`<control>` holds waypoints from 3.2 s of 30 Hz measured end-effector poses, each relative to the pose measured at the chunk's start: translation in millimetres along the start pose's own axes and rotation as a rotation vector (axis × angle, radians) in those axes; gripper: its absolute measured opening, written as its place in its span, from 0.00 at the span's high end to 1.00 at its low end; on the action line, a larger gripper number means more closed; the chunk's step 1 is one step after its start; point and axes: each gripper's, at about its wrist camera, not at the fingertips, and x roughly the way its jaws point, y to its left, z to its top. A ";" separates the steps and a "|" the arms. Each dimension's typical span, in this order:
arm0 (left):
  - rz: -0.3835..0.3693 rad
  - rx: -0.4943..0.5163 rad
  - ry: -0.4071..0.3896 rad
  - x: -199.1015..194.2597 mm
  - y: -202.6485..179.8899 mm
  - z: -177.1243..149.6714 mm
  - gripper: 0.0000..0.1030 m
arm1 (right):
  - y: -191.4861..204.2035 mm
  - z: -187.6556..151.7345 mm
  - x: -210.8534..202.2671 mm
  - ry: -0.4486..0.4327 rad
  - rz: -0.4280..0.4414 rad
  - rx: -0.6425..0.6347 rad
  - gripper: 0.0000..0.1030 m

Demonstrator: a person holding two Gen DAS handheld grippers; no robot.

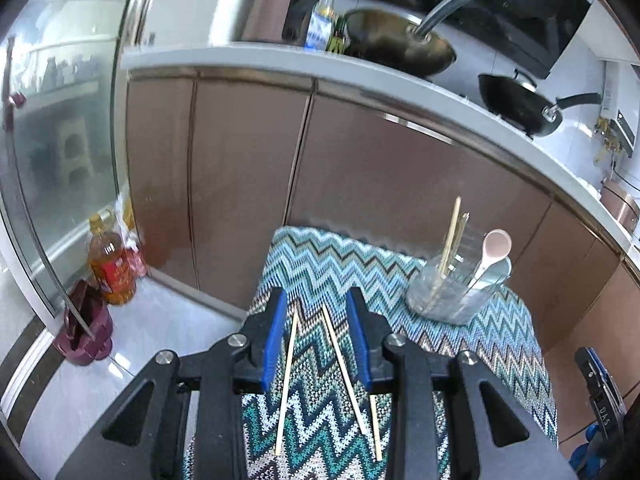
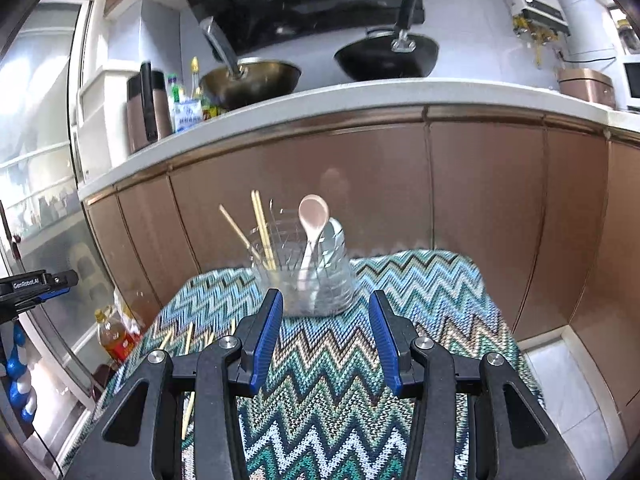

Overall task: Organize utensils
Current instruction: 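Grasp a chopstick on the cloth with the right tool while the left tool grasps another, then lift both chopsticks and carry them above the utensil holder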

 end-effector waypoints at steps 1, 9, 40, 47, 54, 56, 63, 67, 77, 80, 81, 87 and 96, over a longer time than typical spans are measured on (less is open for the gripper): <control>-0.011 -0.002 0.019 6.7 2.0 0.1 0.71 | 2.3 -0.5 5.2 0.014 0.008 -0.008 0.57; -0.167 -0.002 0.321 94.1 4.5 -1.3 0.72 | 36.0 -4.0 84.0 0.269 0.158 -0.112 0.61; -0.125 0.036 0.861 265.1 -14.6 -23.9 0.88 | 143.8 -34.2 298.6 0.889 0.359 -0.406 0.89; -0.101 0.050 0.840 262.2 -15.3 -25.4 0.91 | 153.9 -34.1 303.3 0.890 0.329 -0.439 0.92; -0.117 0.026 0.793 244.5 -11.9 -31.0 0.96 | 157.8 -38.1 276.3 0.854 0.323 -0.420 0.95; -0.132 0.019 0.772 235.3 -10.1 -30.4 0.96 | 154.7 -34.8 264.3 0.832 0.330 -0.413 0.95; -0.205 0.041 0.627 176.3 -17.2 -17.9 0.96 | 136.4 -16.2 207.2 0.716 0.363 -0.370 0.95; -0.242 0.058 0.530 139.3 -23.8 -10.8 0.96 | 126.5 -6.1 174.8 0.643 0.371 -0.335 0.95; -0.286 0.086 0.376 62.9 -32.7 -6.6 0.96 | 98.8 13.7 89.4 0.483 0.359 -0.280 0.95; -0.296 0.094 0.336 43.3 -37.7 -4.7 0.96 | 87.8 19.4 64.2 0.443 0.359 -0.256 0.95; -0.298 0.099 0.320 36.9 -39.4 -4.2 0.96 | 85.2 20.5 58.1 0.432 0.356 -0.252 0.95; -0.319 0.126 0.239 -1.9 -49.6 -0.7 0.96 | 70.8 23.7 27.0 0.375 0.340 -0.212 0.95; -0.321 0.149 0.085 -39.1 -65.3 8.9 0.96 | 55.0 38.1 -9.6 0.284 0.342 -0.173 0.95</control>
